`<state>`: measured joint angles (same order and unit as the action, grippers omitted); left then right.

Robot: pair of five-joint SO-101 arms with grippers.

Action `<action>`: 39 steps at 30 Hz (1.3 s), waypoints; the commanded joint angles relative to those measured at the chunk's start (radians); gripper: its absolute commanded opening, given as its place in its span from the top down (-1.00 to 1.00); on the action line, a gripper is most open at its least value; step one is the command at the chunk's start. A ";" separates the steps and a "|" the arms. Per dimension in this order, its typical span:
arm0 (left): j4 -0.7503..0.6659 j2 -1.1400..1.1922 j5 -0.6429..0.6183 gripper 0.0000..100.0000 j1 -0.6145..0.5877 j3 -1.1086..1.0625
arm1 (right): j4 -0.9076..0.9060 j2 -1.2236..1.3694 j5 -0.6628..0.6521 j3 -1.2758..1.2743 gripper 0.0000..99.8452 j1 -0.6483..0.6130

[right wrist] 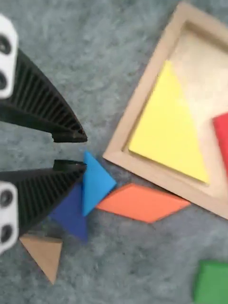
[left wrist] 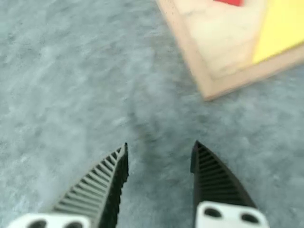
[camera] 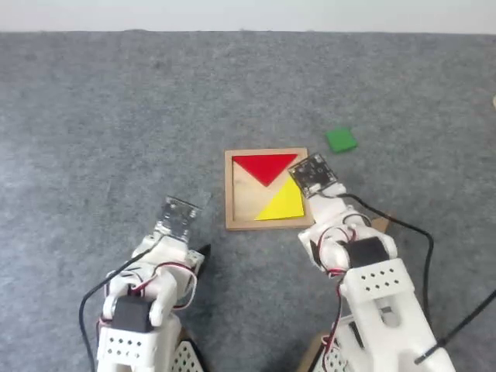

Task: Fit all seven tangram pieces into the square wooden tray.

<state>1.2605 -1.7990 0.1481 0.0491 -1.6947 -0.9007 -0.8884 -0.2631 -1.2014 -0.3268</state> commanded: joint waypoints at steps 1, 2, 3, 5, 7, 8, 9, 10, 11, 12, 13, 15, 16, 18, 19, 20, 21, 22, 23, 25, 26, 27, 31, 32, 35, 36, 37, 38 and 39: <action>0.003 -0.018 0.006 0.58 0.098 0.010 | 0.056 -0.033 -0.018 0.003 0.73 0.012; 0.003 -0.018 0.006 0.58 0.117 0.010 | 0.070 -0.033 -0.018 0.011 0.71 0.012; 0.003 -0.018 0.008 0.58 0.129 0.010 | 0.079 -0.033 -0.018 0.018 0.71 0.010; 0.003 -0.018 0.008 0.58 0.138 0.010 | 0.074 -0.018 -0.020 0.055 0.71 -0.010; 0.003 -0.018 0.008 0.58 0.137 0.010 | 0.062 0.042 -0.020 0.107 0.71 -0.024; 0.003 -0.018 0.008 0.58 0.138 0.010 | 0.059 0.091 -0.020 0.144 0.71 -0.024; 0.003 -0.018 0.009 0.58 0.130 0.010 | 0.059 0.148 -0.020 0.183 0.71 -0.024; -0.003 -0.018 0.012 0.58 0.130 0.010 | 0.062 0.214 -0.018 0.224 0.71 -0.024; -0.026 -0.018 0.017 0.58 0.130 0.010 | 0.062 0.285 -0.018 0.270 0.71 -0.024; -0.064 -0.018 0.046 0.58 0.129 0.010 | 0.062 0.364 -0.018 0.318 0.71 -0.024; -0.110 -0.018 0.092 0.58 0.129 0.010 | 0.062 0.446 -0.018 0.365 0.71 -0.024; -0.181 -0.018 0.173 0.58 0.120 0.010 | 0.064 0.591 -0.015 0.462 0.71 -0.024; -0.209 -0.018 0.198 0.58 0.098 0.010 | 0.067 0.657 -0.005 0.505 0.70 -0.025; -0.278 -0.018 0.212 0.58 0.009 0.016 | 0.111 0.746 0.034 0.562 0.70 -0.021; -0.313 -0.015 0.207 0.58 -0.041 0.028 | 0.143 0.777 0.044 0.571 0.70 -0.019; -0.339 -0.014 0.204 0.58 -0.083 0.041 | 0.171 0.796 0.051 0.572 0.70 -0.018; -0.356 -0.012 0.204 0.58 -0.107 0.054 | 0.188 0.811 0.046 0.572 0.70 -0.018; -0.359 -0.012 0.204 0.57 -0.112 0.067 | 0.193 0.820 0.040 0.572 0.70 -0.019; -0.354 -0.011 0.204 0.57 -0.110 0.076 | 0.193 0.828 0.038 0.572 0.70 -0.019; -0.330 -0.011 0.204 0.57 -0.091 0.091 | 0.193 0.843 0.040 0.572 0.70 -0.022; -0.308 -0.011 0.204 0.57 -0.078 0.099 | 0.196 0.851 0.041 0.572 0.70 -0.024; -0.284 -0.011 0.203 0.57 -0.068 0.111 | 0.199 0.858 0.041 0.572 0.70 -0.024; -0.163 -0.011 0.141 0.57 -0.060 0.231 | 0.205 0.883 0.046 0.577 0.70 -0.021; -0.127 -0.003 0.127 0.57 -0.058 0.288 | 0.217 0.888 0.046 0.574 0.70 -0.024; -0.078 0.126 0.106 0.57 -0.057 0.481 | 0.257 0.891 0.046 0.557 0.70 -0.024; -0.049 0.210 0.104 0.57 -0.057 0.550 | 0.254 0.891 0.051 0.555 0.70 -0.022; -0.025 0.307 0.094 0.57 -0.057 0.622 | 0.252 0.891 0.071 0.557 0.70 -0.016; -0.006 0.422 0.080 0.57 -0.057 0.696 | 0.257 0.891 0.086 0.559 0.70 -0.010; 0.011 0.552 0.075 0.57 -0.057 0.768 | 0.262 0.891 0.097 0.559 0.70 -0.005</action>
<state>1.2236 -1.5673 0.2555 -0.0123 -1.1592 -0.6613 0.0031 -0.2018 -0.6628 -0.3437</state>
